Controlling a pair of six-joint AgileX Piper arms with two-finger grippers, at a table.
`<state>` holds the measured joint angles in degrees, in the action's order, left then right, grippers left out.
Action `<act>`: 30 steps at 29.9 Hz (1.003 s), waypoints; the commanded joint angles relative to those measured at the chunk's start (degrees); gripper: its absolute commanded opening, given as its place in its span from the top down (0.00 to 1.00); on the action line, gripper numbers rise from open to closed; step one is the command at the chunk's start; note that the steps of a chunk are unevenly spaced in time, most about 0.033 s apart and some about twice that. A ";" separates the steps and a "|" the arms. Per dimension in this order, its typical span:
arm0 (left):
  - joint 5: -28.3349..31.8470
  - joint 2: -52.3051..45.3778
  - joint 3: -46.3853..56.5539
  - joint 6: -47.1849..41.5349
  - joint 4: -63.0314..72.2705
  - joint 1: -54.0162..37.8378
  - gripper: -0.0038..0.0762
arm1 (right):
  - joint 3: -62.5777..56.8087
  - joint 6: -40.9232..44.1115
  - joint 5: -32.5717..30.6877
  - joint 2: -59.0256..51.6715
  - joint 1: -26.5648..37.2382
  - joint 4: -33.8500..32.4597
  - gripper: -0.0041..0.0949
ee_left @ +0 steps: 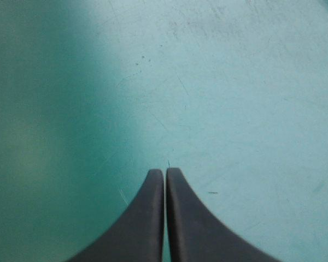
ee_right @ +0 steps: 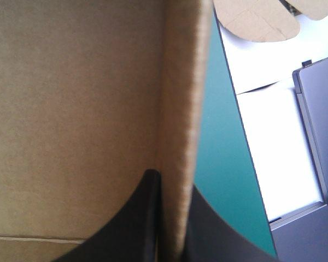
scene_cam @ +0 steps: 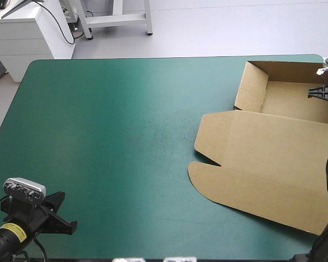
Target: Fold the box
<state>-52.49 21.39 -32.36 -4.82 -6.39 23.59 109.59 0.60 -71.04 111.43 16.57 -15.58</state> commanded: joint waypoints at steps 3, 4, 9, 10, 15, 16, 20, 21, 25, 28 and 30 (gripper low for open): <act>6.67 0.53 -1.44 -0.51 -0.56 -0.01 0.96 | 1.53 -4.31 0.23 -0.09 2.54 2.34 0.78; 6.79 0.53 -1.44 -0.51 -0.56 -0.01 0.96 | 1.53 -4.60 0.14 0.06 2.58 3.11 0.72; 6.82 0.53 -1.44 -0.51 -0.31 -0.01 0.96 | 1.91 -5.13 -0.24 0.40 2.58 4.29 0.31; 6.70 0.53 -1.44 -0.51 -0.31 -0.01 0.96 | 2.19 -5.13 -0.24 0.40 2.58 4.00 0.23; 6.80 0.53 -1.44 -0.51 -0.31 -0.01 0.96 | 3.43 -3.79 -0.24 -0.71 2.58 3.00 0.12; 6.80 0.53 -1.44 -0.51 -0.31 -0.01 0.96 | 3.49 -3.79 -0.24 -1.44 2.46 3.00 0.12; 6.89 0.53 -1.44 -0.51 -0.31 -0.01 0.96 | 3.72 -4.71 -0.24 -6.04 2.13 6.86 0.15; 6.89 0.53 -1.44 -0.51 -0.31 -0.01 0.96 | 3.72 -5.23 -0.24 -7.75 1.89 8.48 0.19; 7.75 0.53 -1.44 -0.51 -0.72 -0.01 0.96 | 3.72 -4.48 -0.24 -14.34 0.21 13.51 0.46; 10.22 0.53 -1.44 -0.51 -0.73 -0.01 0.96 | 3.31 -7.23 -0.24 -18.56 -2.31 19.22 0.78; 11.29 0.53 -1.44 -0.51 -0.73 -0.01 0.96 | 1.68 -9.17 0.56 -21.91 -5.40 21.37 0.98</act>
<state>-46.75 21.35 -32.36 -4.82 -6.60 23.59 111.22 -5.86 -71.47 95.49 14.04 2.09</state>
